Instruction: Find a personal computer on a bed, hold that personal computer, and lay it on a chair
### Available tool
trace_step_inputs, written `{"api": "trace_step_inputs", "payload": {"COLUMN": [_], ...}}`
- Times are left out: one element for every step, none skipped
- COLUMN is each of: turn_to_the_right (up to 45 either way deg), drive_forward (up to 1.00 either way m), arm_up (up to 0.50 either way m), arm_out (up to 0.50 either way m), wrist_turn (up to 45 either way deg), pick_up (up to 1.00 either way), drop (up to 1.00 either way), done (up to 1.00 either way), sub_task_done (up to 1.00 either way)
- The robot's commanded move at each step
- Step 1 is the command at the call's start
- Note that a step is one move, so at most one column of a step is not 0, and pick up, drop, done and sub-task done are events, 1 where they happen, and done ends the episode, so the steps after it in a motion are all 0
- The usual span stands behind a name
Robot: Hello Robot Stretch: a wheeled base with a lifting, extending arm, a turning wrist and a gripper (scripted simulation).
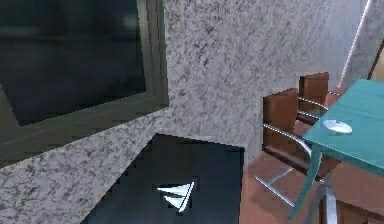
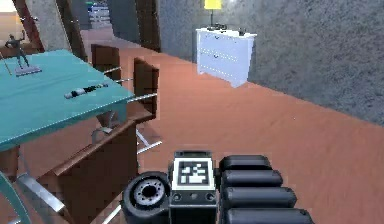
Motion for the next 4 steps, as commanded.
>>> {"api": "trace_step_inputs", "payload": {"turn_to_the_right": [6.0, 0.0, 42.0, 0.0], "drive_forward": [0.00, 0.50, 0.00, 0.20], "arm_up": [0.00, 0.00, 0.00, 0.00], "arm_out": [0.00, 0.00, 0.00, 0.00], "wrist_turn": [0.0, 0.0, 0.0, 0.0], "pick_up": [0.00, 0.00, 0.00, 0.00], "drop": [0.00, 0.00, 0.00, 0.00], "done": [0.00, 0.00, 0.00, 0.00], "sub_task_done": [0.00, 0.00, 0.00, 0.00]}}
